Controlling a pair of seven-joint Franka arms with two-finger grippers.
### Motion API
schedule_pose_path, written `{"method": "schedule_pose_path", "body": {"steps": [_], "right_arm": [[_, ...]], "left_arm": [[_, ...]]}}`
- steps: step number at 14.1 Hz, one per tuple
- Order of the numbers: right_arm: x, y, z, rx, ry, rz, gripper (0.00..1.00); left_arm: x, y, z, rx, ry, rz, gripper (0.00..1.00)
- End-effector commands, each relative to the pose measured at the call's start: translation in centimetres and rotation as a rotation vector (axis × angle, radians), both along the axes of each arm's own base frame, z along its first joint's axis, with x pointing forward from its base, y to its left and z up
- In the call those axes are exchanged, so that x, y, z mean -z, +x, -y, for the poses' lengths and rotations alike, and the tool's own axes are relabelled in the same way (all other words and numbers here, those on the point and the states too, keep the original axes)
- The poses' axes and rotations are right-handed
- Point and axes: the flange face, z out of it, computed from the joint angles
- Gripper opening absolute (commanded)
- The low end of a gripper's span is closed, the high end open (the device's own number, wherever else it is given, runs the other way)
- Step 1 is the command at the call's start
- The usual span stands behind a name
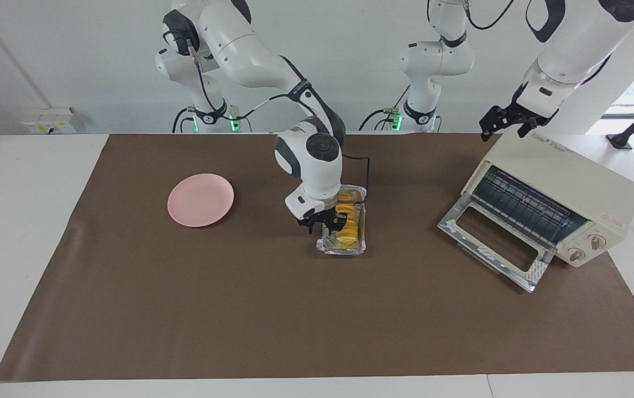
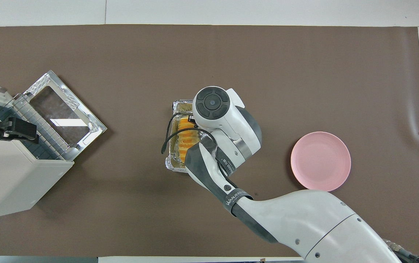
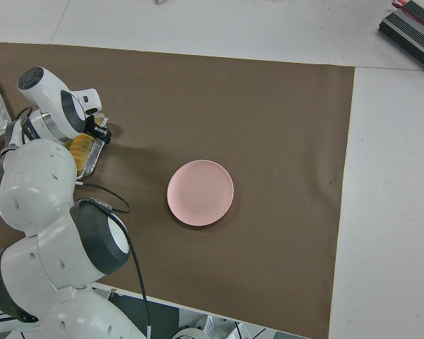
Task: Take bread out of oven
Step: 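Grasp the foil tray with the right gripper while the left gripper withdraws, then slide the foil tray beyond the pink plate with the right gripper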
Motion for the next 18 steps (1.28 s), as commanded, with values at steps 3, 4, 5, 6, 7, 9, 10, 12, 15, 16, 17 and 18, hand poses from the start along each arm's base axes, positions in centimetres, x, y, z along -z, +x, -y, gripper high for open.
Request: {"method": "schedule_pose_path", "body": {"steps": [3,4,5,6,7,9,10,12,15,16,17,18], "right_arm": [[-4.7,2.3,1.8,0.025,-0.03,0.001,0.0],[-6.7,3.5,2.8,0.012,-0.028,-0.017,0.0],[-7.7,5.0,5.2,0.003,-0.041,-0.041,0.0],[-9.5,7.1,8.3,-0.003,-0.026,-0.038,0.0],[-10.3,8.7,11.4,-0.043,-0.013,-0.042,0.0],[-9.4,11.9,19.0,-0.144,-0.012,-0.03,0.0],[-8.8,13.5,23.2,-0.206,-0.014,-0.001,0.0],[-6.0,15.6,29.4,-0.264,-0.014,0.034,0.0],[-2.3,16.8,33.6,-0.268,-0.075,0.047,0.0],[-1.9,17.1,33.7,-0.291,-0.073,0.064,0.0],[-1.2,17.2,34.5,-0.324,-0.076,0.084,0.0],[-0.3,17.0,36.1,-0.331,-0.075,0.085,0.0]], "left_arm": [[0.2,0.6,0.0,0.012,-0.023,0.005,1.0],[0.2,0.5,-0.1,0.012,-0.025,0.004,1.0],[-0.4,0.2,-0.2,0.012,-0.026,0.014,1.0],[-0.5,0.2,-0.3,0.011,-0.026,0.018,1.0],[-0.7,0.2,-0.2,0.012,-0.026,0.022,1.0],[-1.3,0.1,0.2,0.015,-0.043,0.03,1.0],[-1.4,0.0,0.1,0.012,-0.044,0.027,1.0],[-1.5,-0.3,1.1,0.025,-0.041,0.036,1.0],[-1.6,-0.1,1.0,0.026,-0.037,0.041,1.0],[-1.6,0.0,1.0,0.029,-0.038,0.046,1.0],[-1.5,0.2,0.8,0.026,-0.038,0.049,1.0],[-1.3,0.4,0.6,0.022,-0.042,0.044,1.0]]}}
